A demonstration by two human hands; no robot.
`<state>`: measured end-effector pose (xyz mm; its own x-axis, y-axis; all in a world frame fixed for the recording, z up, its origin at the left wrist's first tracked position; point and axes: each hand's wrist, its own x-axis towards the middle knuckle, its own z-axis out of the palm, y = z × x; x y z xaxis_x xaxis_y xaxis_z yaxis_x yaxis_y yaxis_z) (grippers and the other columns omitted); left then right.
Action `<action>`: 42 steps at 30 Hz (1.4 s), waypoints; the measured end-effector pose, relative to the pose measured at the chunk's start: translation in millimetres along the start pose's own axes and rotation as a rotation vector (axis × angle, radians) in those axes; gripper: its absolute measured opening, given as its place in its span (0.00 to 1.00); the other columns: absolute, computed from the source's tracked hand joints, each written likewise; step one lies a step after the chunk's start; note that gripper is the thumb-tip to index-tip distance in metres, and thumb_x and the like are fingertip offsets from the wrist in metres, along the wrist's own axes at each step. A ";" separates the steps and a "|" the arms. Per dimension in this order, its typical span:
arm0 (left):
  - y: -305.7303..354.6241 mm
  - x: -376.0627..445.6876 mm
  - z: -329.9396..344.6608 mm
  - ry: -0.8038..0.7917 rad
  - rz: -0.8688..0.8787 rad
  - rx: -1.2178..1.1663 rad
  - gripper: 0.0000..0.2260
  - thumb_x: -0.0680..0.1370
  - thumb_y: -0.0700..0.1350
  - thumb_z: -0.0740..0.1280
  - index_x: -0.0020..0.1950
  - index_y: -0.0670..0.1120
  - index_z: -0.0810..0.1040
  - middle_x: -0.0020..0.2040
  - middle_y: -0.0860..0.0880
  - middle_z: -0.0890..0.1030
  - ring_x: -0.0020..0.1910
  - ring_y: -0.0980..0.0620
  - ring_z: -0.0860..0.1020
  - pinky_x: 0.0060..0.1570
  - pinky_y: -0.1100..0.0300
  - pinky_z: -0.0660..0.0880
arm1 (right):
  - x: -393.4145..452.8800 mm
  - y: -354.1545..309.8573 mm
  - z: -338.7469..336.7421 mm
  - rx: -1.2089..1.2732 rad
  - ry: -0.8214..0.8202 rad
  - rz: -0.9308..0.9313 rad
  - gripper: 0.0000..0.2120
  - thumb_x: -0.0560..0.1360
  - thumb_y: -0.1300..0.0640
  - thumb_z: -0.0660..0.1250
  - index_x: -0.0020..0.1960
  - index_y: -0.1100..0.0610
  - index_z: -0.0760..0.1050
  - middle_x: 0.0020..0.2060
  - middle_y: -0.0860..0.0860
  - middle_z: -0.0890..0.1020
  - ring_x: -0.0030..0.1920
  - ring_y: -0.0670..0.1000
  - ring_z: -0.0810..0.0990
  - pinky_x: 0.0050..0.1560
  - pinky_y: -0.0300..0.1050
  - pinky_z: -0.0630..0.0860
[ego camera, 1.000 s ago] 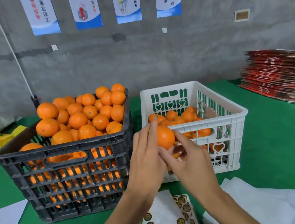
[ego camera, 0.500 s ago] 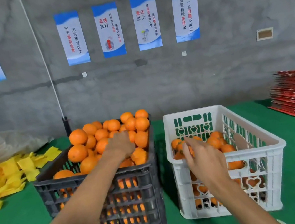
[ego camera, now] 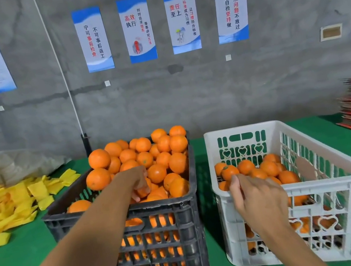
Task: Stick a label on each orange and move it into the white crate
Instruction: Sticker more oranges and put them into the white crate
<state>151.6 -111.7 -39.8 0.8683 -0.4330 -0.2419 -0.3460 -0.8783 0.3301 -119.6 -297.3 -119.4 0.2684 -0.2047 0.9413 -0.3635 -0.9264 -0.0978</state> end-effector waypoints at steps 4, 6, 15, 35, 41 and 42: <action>1.1 -15.8 -10.3 0.054 0.058 0.051 0.25 0.78 0.38 0.75 0.69 0.51 0.67 0.62 0.37 0.74 0.36 0.42 0.84 0.40 0.51 0.85 | -2.4 2.6 1.7 0.007 0.009 -0.009 0.19 0.80 0.56 0.63 0.30 0.53 0.73 0.24 0.49 0.75 0.25 0.49 0.69 0.33 0.46 0.66; 6.1 -31.8 -18.6 0.242 0.172 0.099 0.25 0.77 0.43 0.76 0.70 0.53 0.68 0.63 0.39 0.73 0.44 0.39 0.84 0.45 0.49 0.83 | -1.6 0.5 -2.5 0.010 -0.008 0.003 0.19 0.81 0.56 0.62 0.30 0.53 0.73 0.24 0.49 0.76 0.26 0.48 0.68 0.34 0.45 0.65; 49.2 -172.2 66.6 0.960 0.920 -0.076 0.33 0.73 0.51 0.80 0.75 0.50 0.73 0.66 0.49 0.70 0.44 0.47 0.80 0.37 0.49 0.82 | 9.1 -48.5 -58.4 0.727 -0.393 0.195 0.26 0.84 0.37 0.55 0.77 0.47 0.67 0.69 0.41 0.75 0.67 0.38 0.73 0.67 0.33 0.69; 12.4 -194.0 299.6 0.453 0.591 -0.208 0.34 0.68 0.54 0.83 0.68 0.47 0.74 0.59 0.49 0.66 0.33 0.51 0.77 0.28 0.72 0.66 | -151.0 13.1 -89.7 0.530 -1.060 0.300 0.28 0.77 0.29 0.62 0.72 0.42 0.72 0.55 0.43 0.81 0.52 0.44 0.78 0.55 0.46 0.78; 15.9 -198.5 300.6 0.503 0.530 -0.206 0.33 0.69 0.53 0.83 0.68 0.42 0.74 0.59 0.45 0.67 0.31 0.46 0.79 0.23 0.62 0.74 | -144.1 23.3 -91.0 0.355 -1.033 0.494 0.22 0.80 0.37 0.64 0.42 0.53 0.82 0.34 0.47 0.84 0.38 0.46 0.82 0.46 0.48 0.80; 16.6 -198.8 300.6 0.505 0.510 -0.206 0.33 0.70 0.53 0.82 0.68 0.41 0.74 0.59 0.44 0.67 0.31 0.45 0.79 0.22 0.62 0.74 | -143.4 25.2 -91.8 0.358 -1.066 0.537 0.23 0.81 0.39 0.64 0.39 0.55 0.81 0.31 0.49 0.84 0.35 0.48 0.82 0.43 0.47 0.80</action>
<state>-133.6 -101.3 -260.5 0.6924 -0.5870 0.4195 -0.7193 -0.5161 0.4650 -249.1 -262.3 -227.2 0.8114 -0.5831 0.0405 -0.4328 -0.6460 -0.6288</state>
